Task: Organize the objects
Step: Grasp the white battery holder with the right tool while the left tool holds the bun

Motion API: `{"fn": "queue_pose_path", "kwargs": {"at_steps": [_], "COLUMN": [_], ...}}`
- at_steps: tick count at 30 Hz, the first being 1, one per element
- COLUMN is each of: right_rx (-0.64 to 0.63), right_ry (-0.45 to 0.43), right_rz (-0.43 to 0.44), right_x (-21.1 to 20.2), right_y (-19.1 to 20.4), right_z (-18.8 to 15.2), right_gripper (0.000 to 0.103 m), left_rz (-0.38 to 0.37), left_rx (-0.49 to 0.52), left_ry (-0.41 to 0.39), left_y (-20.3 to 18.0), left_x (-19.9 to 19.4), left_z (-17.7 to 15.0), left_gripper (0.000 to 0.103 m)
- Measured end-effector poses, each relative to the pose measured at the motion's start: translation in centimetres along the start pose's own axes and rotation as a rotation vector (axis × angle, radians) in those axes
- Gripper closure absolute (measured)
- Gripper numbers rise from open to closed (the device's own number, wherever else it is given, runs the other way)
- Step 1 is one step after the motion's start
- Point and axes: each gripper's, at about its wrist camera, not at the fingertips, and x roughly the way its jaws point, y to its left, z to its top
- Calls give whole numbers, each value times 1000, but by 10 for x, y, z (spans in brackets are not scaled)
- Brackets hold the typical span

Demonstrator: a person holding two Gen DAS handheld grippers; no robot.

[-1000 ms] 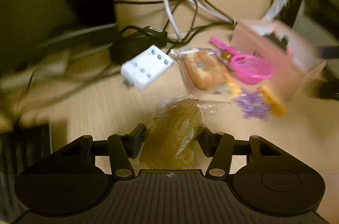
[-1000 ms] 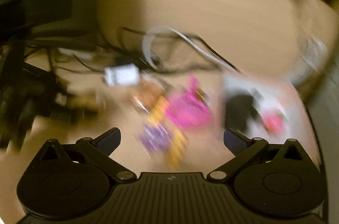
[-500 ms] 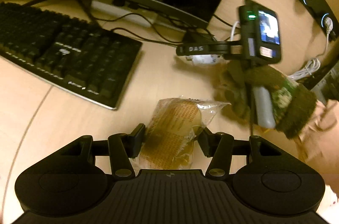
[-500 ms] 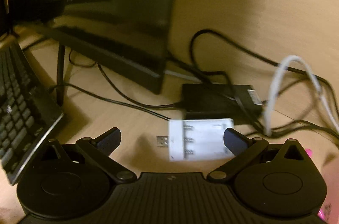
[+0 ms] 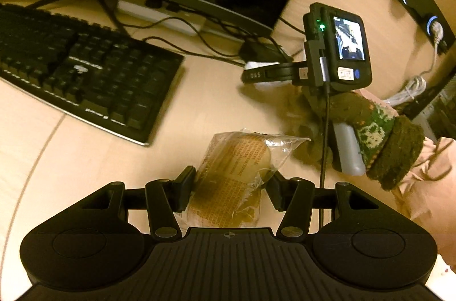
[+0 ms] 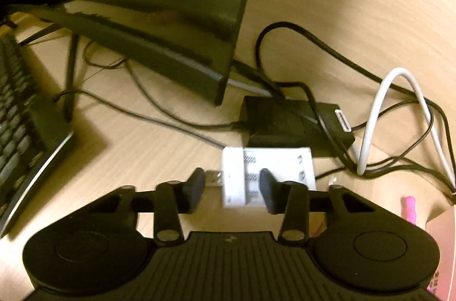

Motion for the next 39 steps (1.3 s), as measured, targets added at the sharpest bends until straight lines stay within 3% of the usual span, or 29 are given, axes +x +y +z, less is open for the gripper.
{"fn": "queue_pose_path", "kwargs": {"at_steps": [6,14,15,17,19,24,30,33,36,39], "right_rx": [-32,-16,-5,29,101,282,515,554,501,422], "right_ry": [-11,-1,-13,-41,-66,-50,-4,-8,-14,-15], "right_rz": [13,112,118,120,117,105,48,8,-47,-91], "right_x": [-24,-67,-76,-94,-104,-90,-60,-45,-33,-33], "right_y": [6,9,9,5,2,-2,-9,-5,2,9], "right_z": [-32,-74,-80,-94,-103,-101,-88,-71,-59,-59], "right_gripper": [64,62,60,42,34,26,5,4,10,28], "left_rz": [-27,-11,-8,-2,-2,26,49,73,92,99], "left_rx": [26,36,33,18,-4,-50,-42,-30,-13,-9], "left_ry": [18,46,38,24,23,25,-1,-28,-51,-51], "left_y": [-17,-17,-15,-9,-2,13,17,18,18,20], "left_x": [9,17,15,12,10,5,-8,-18,-28,-30], "left_z": [-6,-10,-9,-9,-9,-10,-7,-2,-1,-4], "left_gripper": [46,46,46,46,46,46,46,46,46,46]}}
